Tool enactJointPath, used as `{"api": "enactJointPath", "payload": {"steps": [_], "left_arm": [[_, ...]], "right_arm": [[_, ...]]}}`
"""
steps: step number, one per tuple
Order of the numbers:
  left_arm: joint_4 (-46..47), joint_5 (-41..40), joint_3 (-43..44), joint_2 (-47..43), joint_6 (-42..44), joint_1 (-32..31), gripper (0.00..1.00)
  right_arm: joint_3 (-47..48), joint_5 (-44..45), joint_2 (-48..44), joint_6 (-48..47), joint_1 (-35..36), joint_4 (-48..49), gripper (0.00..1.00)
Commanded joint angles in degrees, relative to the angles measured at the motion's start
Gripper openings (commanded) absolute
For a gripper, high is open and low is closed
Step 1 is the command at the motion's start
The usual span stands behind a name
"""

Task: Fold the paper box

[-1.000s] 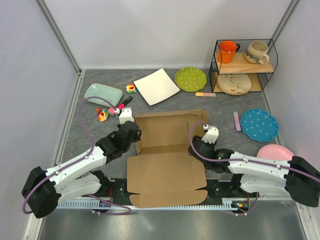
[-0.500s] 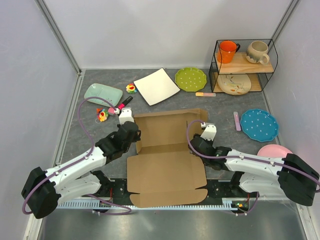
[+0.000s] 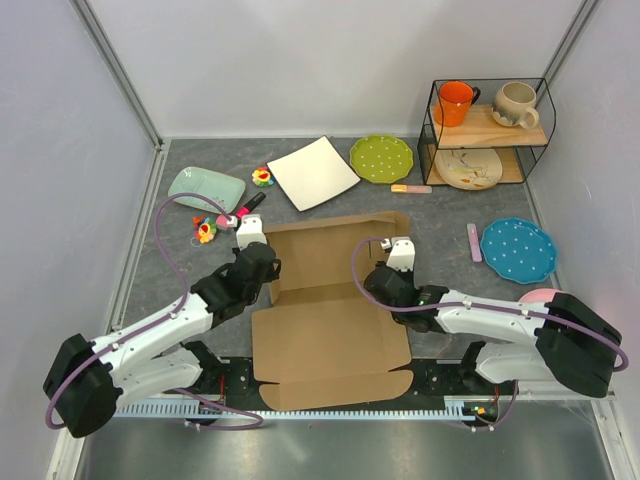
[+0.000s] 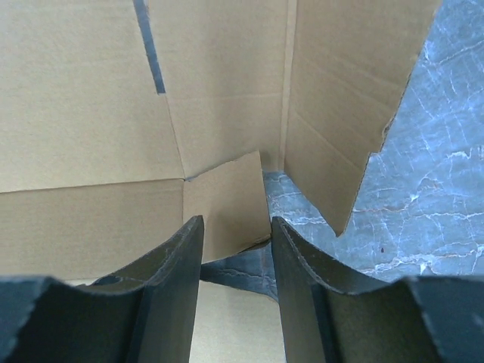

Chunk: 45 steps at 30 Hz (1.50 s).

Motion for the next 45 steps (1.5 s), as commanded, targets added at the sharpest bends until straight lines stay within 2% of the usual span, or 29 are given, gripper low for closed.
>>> {"api": "enactJointPath", "payload": {"steps": [1,6,11,14,15,18,25,29,32,33,38,41,45], "left_arm": [[2.0,2.4,-0.9,1.1,1.0,-0.4,0.02],[2.4,2.9,-1.0,1.7,1.0,-0.4,0.02],[2.9,3.2,-1.2,1.7,1.0,-0.4,0.02],[2.7,3.1,-1.3,1.6,1.2,-0.4,0.02],[2.8,3.1,-1.4,1.5,1.2,-0.4,0.02],[2.8,3.1,-1.4,1.5,1.2,-0.5,0.02],[3.0,3.2,-1.5,1.8,0.7,-0.4,0.02],[3.1,3.0,-1.8,1.8,0.6,-0.4,0.02],[3.1,2.9,-1.9,1.8,0.4,-0.5,0.02],[3.2,2.9,-1.9,1.8,0.4,-0.4,0.02],[3.1,2.7,-2.0,1.4,0.2,-0.4,0.02],[3.1,2.5,-2.1,1.1,0.1,-0.5,0.02],[3.0,2.5,-2.3,0.6,0.1,-0.4,0.02]], "right_arm": [[2.6,-1.1,-0.4,-2.5,1.4,7.6,0.49],[3.8,-1.4,1.3,-4.3,2.2,9.6,0.52],[5.3,-1.8,4.3,-6.1,2.8,10.5,0.48],[6.4,-0.5,6.8,-7.5,3.1,8.9,0.38],[6.9,-0.1,7.4,-8.2,3.1,8.5,0.31],[8.2,3.0,9.4,-11.3,5.4,7.0,0.21],[13.7,14.4,19.4,-15.9,17.3,0.0,0.21],[15.5,17.5,23.1,-16.4,21.1,-2.3,0.24],[16.0,18.0,23.3,-15.3,22.0,-3.5,0.36],[16.0,18.1,22.9,-15.1,22.0,-3.7,0.46],[16.7,19.6,13.7,-16.2,22.4,-5.3,0.74],[17.7,20.7,7.1,-17.8,22.5,-6.6,0.81],[18.8,25.3,-4.0,-19.3,21.7,-8.2,0.83]]}}
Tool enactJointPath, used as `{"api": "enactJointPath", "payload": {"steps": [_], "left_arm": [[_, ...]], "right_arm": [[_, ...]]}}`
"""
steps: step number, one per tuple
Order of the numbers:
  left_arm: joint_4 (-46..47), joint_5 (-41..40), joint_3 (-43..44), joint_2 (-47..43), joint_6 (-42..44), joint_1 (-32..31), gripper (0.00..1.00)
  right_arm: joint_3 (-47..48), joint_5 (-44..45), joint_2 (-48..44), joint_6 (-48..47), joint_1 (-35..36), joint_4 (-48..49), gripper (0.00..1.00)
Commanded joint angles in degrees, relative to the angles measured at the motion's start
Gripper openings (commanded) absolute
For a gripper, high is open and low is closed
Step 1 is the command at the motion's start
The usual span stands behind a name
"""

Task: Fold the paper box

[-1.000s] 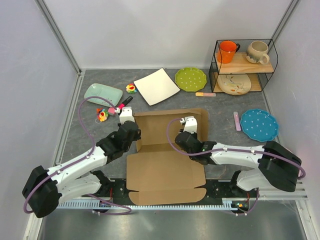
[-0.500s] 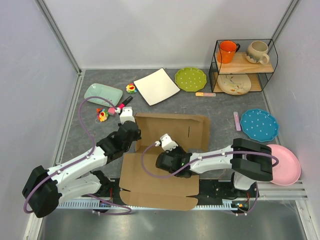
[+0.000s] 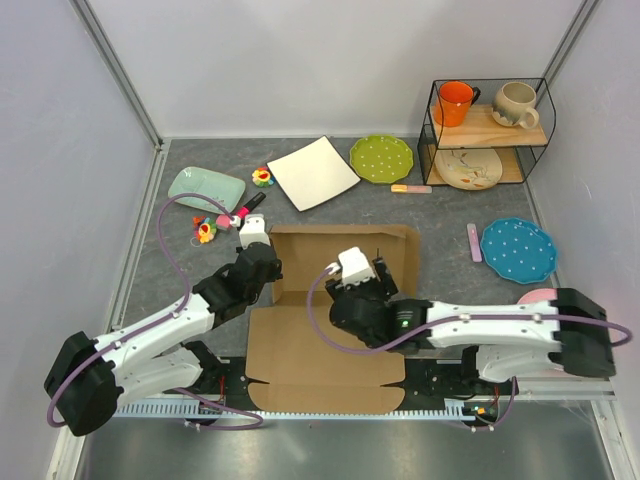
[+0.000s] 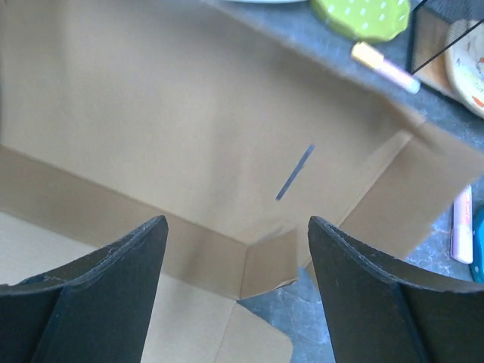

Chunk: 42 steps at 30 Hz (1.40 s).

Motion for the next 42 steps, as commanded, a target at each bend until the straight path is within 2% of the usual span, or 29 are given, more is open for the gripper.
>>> {"api": "enactJointPath", "payload": {"steps": [1,3,6,9,20,30,33,36,37,38,40,42], "left_arm": [[-1.0,0.3,-1.5,-0.3,-0.4,-0.4,0.02],[-0.9,0.6,-1.6,-0.5,-0.2,-0.4,0.02],[-0.8,0.6,-1.5,-0.8,0.1,-0.3,0.02],[-0.4,0.8,-1.4,-0.7,0.6,-0.3,0.02],[0.0,3.4,0.3,0.1,4.0,-0.3,0.02],[-0.7,4.8,1.4,1.3,5.6,-0.3,0.02],[-0.5,4.8,1.6,1.3,5.5,-0.3,0.02],[-0.6,4.6,1.5,1.4,5.4,-0.3,0.02],[-0.5,4.5,1.4,1.4,5.5,-0.3,0.02],[-0.3,4.5,1.3,1.3,5.3,-0.4,0.02],[0.0,4.6,1.1,1.5,5.0,-0.4,0.02],[0.3,4.4,0.7,1.6,4.6,-0.3,0.02]], "right_arm": [[3.2,6.9,-11.4,-2.1,-1.1,-1.7,0.83],[4.5,5.1,-15.6,-1.9,-7.3,-3.1,0.81],[4.6,-2.5,-17.8,-4.9,-17.4,-3.6,0.79],[4.7,-7.1,-16.3,-7.3,-22.1,-2.6,0.79],[6.6,-15.5,-9.8,-18.7,-25.4,1.5,0.80],[7.6,-18.3,-3.8,-21.1,-29.7,1.5,0.79],[7.7,-19.8,-2.2,-19.1,-30.3,1.6,0.73],[7.4,-20.6,-1.5,-16.9,-30.7,1.5,0.51],[7.4,-21.0,-1.6,-14.8,-30.8,1.5,0.31],[7.3,-21.2,-1.7,-13.9,-30.8,1.5,0.23],[7.3,-22.0,-1.8,-10.5,-30.8,1.4,0.10],[7.7,-22.7,-1.9,-7.8,-30.8,0.8,0.09]]}}
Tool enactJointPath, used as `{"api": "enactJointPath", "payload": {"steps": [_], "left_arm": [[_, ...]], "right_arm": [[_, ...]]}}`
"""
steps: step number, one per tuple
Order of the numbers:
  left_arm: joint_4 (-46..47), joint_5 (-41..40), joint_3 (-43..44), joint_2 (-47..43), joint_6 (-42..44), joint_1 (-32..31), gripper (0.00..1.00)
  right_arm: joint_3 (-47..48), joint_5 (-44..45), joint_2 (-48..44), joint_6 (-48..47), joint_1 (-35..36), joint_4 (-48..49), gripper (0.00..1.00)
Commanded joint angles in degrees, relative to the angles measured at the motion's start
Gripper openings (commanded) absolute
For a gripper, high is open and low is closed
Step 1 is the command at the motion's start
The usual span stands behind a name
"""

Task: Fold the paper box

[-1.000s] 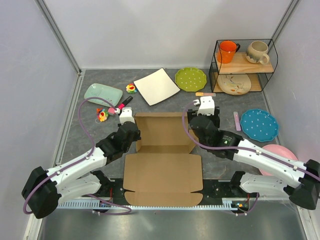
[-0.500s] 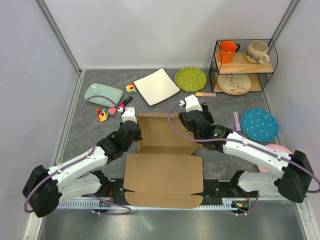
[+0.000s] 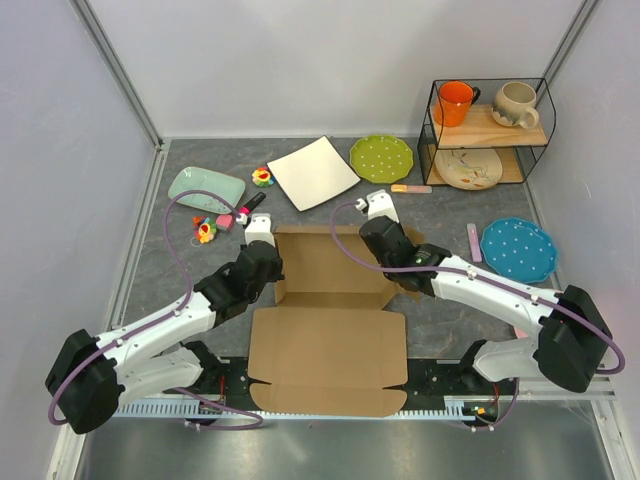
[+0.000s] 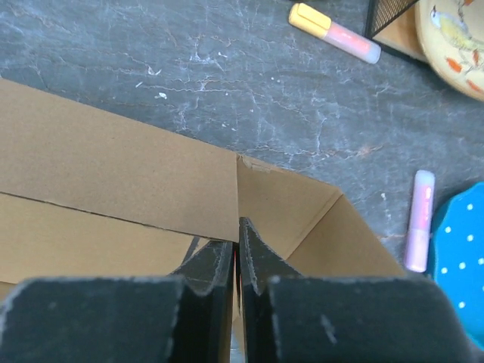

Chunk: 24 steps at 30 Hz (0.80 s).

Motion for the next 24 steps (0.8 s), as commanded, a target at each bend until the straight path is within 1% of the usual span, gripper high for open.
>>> {"api": "enactJointPath", "payload": {"steps": [1,4,5,7,8,10,12,15,16,17,18,20,21,22,24], "left_arm": [[-0.1,1.1,0.0,0.7,0.7,-0.3,0.02],[1.5,0.8,-0.8,0.4,-0.3,-0.3,0.02],[2.1,0.7,-1.1,0.1,-0.8,-0.3,0.02],[3.4,0.6,-1.9,0.0,-1.3,-0.3,0.02],[3.6,0.5,-2.1,-0.1,-1.6,-0.3,0.02],[3.9,0.3,-2.3,-0.1,-2.0,-0.3,0.02],[4.1,0.2,-2.6,-0.1,-2.2,-0.4,0.02],[4.1,0.0,-2.9,-0.1,-2.6,-0.4,0.02],[4.1,-0.2,-2.9,-0.1,-2.7,-0.4,0.02],[4.1,-0.2,-3.0,-0.2,-2.7,-0.4,0.02],[4.1,-0.4,-3.0,-0.2,-2.7,-0.3,0.02],[3.7,-0.9,-2.9,-0.3,-2.5,-0.4,0.02],[3.5,-1.0,-2.9,-0.4,-2.4,-0.3,0.02],[3.3,-1.2,-2.9,-0.4,-2.4,-0.3,0.02],[2.8,-1.4,-2.7,-0.5,-2.2,-0.4,0.02]], "right_arm": [[2.5,-2.9,-0.7,10.3,-0.3,0.7,0.11],[2.4,-5.2,-1.3,15.9,-0.3,0.2,0.18],[2.1,-5.9,-1.5,20.1,-0.3,0.5,0.19],[1.0,-7.4,-2.1,24.4,-0.3,0.8,0.24],[0.6,-9.4,-2.2,28.6,-0.3,1.8,0.25],[-1.5,-11.3,-3.0,31.9,-0.3,3.1,0.26],[-3.6,-13.7,-3.6,35.9,-0.2,5.7,0.25],[-5.0,-14.7,-3.7,37.4,-0.1,7.2,0.25],[-5.0,-14.7,-3.7,36.9,-0.1,7.1,0.27],[-4.8,-14.4,-4.1,36.3,0.2,6.0,0.32],[-4.5,-13.2,-4.7,33.6,0.4,5.4,0.43],[-4.3,-10.4,-8.3,30.9,1.7,2.7,0.58],[-4.4,-9.1,-10.0,29.7,2.0,1.9,0.71],[-4.4,-8.4,-13.0,26.7,2.0,1.2,0.76],[-3.8,-8.1,-15.9,24.0,2.0,-1.7,0.82]]}}
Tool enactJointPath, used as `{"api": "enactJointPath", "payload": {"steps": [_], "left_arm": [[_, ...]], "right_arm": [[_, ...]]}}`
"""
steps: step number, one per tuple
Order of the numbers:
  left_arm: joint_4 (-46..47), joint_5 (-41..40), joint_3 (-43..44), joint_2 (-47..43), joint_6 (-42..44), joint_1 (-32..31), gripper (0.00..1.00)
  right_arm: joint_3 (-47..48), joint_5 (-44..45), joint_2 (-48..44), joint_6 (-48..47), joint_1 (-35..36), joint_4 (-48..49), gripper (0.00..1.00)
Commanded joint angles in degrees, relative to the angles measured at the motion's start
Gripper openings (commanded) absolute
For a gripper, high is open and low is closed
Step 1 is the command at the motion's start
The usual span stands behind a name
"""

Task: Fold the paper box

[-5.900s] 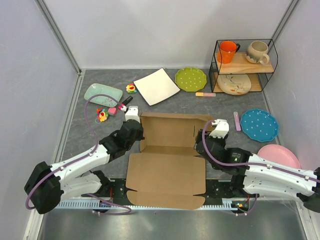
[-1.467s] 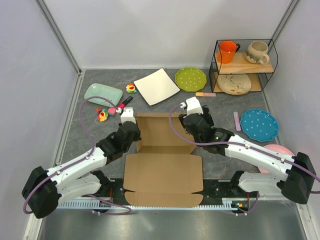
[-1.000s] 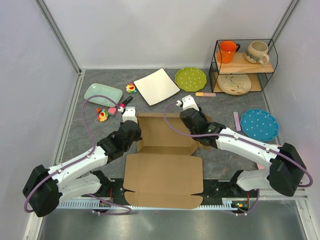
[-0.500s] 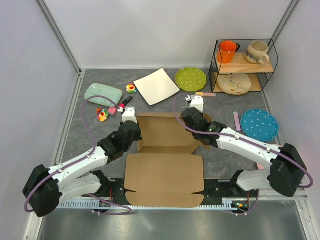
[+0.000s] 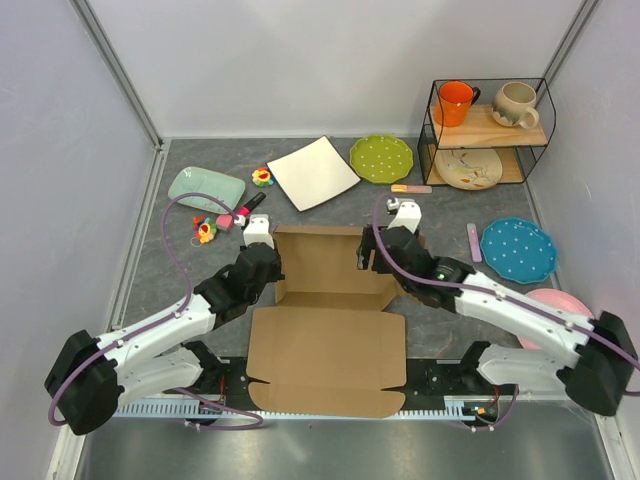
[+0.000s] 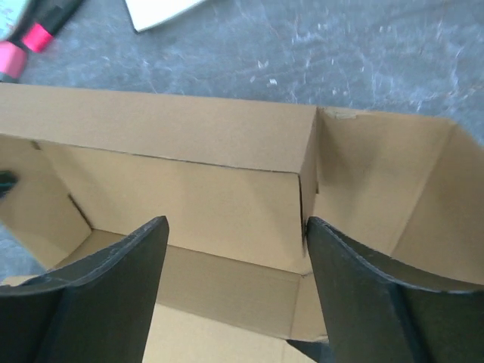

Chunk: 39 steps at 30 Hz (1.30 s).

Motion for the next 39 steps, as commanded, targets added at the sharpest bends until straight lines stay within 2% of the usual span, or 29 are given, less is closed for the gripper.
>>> {"api": "enactJointPath", "payload": {"steps": [1,5,8,11,15,20,24,26,29,32,35,39], "left_arm": [[-0.6,-1.0,-0.9,0.0,-1.7,-0.4,0.02],[-1.3,-1.3,-0.7,-0.3,-1.8,-0.4,0.02],[-1.5,-1.6,-0.7,-0.8,-1.9,-0.4,0.02],[-1.7,-1.7,-0.7,-1.5,-2.1,-0.4,0.02],[-2.2,-1.4,-0.7,-1.8,-2.0,-0.4,0.02],[-2.7,-0.6,-0.7,-2.3,-2.3,-0.4,0.02],[-2.7,-0.3,-0.8,-2.7,-1.9,-0.4,0.02],[-2.6,-0.3,-0.9,-2.8,-1.7,-0.4,0.02],[-2.5,-0.3,-0.9,-2.9,-1.5,-0.3,0.02],[-1.9,-0.1,-1.1,-3.1,-1.4,-0.4,0.02],[-0.2,0.2,-1.6,-3.4,-1.2,-0.4,0.02],[3.2,0.2,-2.9,-4.1,-0.5,-0.5,0.02]], "right_arm": [[1.1,2.6,-10.0,-7.4,0.6,-3.5,0.84],[1.0,9.4,-15.6,-9.5,0.6,-10.8,0.85],[-3.5,14.1,-20.4,-7.1,0.5,-12.9,0.83],[-8.7,14.7,-22.6,-4.1,0.4,-13.2,0.82],[-13.1,14.9,-21.0,-0.5,0.4,-11.2,0.79],[-12.3,16.3,-15.2,0.3,-1.3,-9.0,0.76],[-13.1,13.5,-12.3,-0.6,-4.2,-4.8,0.72],[-13.7,10.9,-11.8,-1.4,-6.0,-2.0,0.67],[-14.4,8.8,-11.4,-2.5,-6.5,-0.2,0.40],[-14.8,6.5,-13.3,-3.6,-6.5,0.5,0.26],[-15.2,2.7,-17.2,-4.9,-6.5,1.6,0.19],[-15.6,-2.2,-21.5,-6.1,-5.6,3.0,0.14]]}}
